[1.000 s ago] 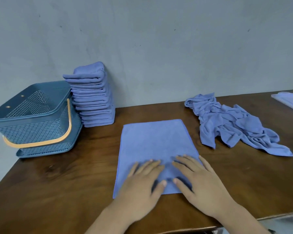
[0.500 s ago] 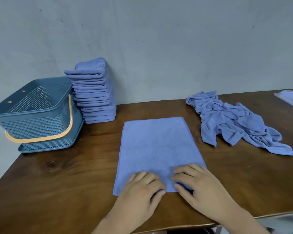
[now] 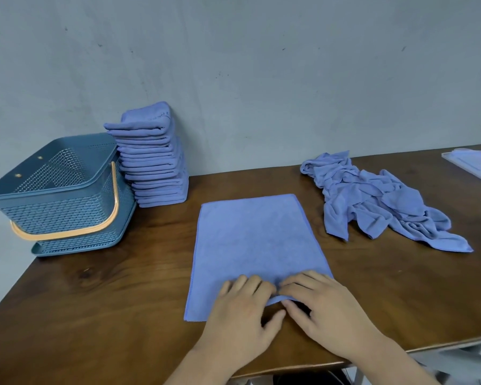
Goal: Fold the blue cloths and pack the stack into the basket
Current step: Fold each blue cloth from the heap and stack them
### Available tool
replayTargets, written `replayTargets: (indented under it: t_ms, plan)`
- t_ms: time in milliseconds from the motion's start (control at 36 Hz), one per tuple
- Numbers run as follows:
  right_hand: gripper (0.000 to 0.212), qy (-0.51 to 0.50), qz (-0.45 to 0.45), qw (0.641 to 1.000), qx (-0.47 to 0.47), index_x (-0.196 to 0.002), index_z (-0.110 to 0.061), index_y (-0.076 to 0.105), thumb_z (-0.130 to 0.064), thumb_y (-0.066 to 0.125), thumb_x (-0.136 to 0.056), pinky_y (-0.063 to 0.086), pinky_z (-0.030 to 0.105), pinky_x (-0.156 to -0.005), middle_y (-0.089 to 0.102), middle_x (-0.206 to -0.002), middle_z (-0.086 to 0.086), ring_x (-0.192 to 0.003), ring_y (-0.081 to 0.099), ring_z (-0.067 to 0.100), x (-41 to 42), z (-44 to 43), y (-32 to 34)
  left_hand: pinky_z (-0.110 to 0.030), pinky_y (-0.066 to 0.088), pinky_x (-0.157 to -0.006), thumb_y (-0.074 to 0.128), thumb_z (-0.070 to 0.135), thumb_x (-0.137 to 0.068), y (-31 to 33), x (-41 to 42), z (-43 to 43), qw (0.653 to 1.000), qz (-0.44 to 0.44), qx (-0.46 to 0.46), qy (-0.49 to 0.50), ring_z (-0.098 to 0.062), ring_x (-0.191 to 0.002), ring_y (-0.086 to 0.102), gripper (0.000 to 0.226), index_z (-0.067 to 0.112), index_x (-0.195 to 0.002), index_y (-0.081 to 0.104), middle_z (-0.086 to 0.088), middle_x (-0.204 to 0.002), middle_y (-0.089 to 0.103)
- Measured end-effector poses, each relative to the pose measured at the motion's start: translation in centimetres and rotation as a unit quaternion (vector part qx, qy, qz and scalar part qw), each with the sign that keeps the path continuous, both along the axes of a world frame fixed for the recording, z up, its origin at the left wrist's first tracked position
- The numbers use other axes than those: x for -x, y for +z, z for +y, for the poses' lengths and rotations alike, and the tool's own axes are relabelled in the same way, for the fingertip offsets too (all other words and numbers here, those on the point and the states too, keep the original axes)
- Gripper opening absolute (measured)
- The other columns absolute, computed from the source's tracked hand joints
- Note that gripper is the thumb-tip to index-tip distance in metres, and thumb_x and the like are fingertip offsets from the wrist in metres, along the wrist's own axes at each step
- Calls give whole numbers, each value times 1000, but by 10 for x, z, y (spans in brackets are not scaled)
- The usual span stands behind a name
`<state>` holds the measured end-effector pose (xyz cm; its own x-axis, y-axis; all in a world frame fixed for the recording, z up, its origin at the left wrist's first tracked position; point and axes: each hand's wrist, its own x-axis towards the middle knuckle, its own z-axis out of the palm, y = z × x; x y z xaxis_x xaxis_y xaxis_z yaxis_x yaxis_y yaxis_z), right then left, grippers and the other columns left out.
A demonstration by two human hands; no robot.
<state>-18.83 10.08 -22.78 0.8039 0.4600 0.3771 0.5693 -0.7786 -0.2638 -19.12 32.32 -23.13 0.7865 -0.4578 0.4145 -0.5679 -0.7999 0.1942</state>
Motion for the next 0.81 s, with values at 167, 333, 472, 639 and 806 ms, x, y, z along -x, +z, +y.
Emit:
replayTargets:
  t_ms: [167, 333, 472, 639, 806]
  plan:
    - [26, -20, 24, 999, -8, -126, -45, 67, -49, 55, -103, 49, 23, -104, 57, -135, -34, -126, 54, -8, -3, -22, 0, -27, 48, -85, 56, 47, -99, -6, -8, 22, 1000, 3, 1, 15, -8, -104, 60, 19, 41, -114, 67, 21, -113, 58]
    - [41, -85, 139, 979, -121, -124, -56, 68, -24, 72, -99, 38, 19, -116, 55, -138, -43, -136, 45, -16, -3, -58, -1, -19, 40, -100, 56, 40, -90, -6, -3, 114, 994, 58, 55, 68, 5, -117, 59, 34, 44, -121, 69, 33, -128, 61]
    - [27, -112, 180, 945, -247, -113, -52, 75, -28, 69, -101, 51, 16, -94, 71, -117, -34, -111, 67, -6, 4, -49, 18, -15, 44, -96, 70, 35, -99, 6, 5, 134, 975, 124, 159, 93, 5, -119, 62, 18, 48, -110, 74, 34, -122, 68]
    - [18, -113, 235, 907, -330, -110, -37, 81, -28, 67, -102, 56, 30, -89, 79, -108, -17, -102, 73, 3, 13, -49, 34, -8, 40, -103, 77, 19, -95, 18, 11, 129, 939, 198, 263, 99, 5, -127, 58, 31, 48, -104, 79, 26, -115, 74]
    - [20, -96, 261, 881, -384, -108, -33, 83, -22, 69, -100, 53, 18, -92, 79, -111, -13, -109, 72, 5, 16, -46, 45, -29, 42, -112, 72, 22, -93, 26, 15, 128, 918, 219, 325, 56, -8, -134, 59, 16, 27, -105, 81, 6, -123, 75]
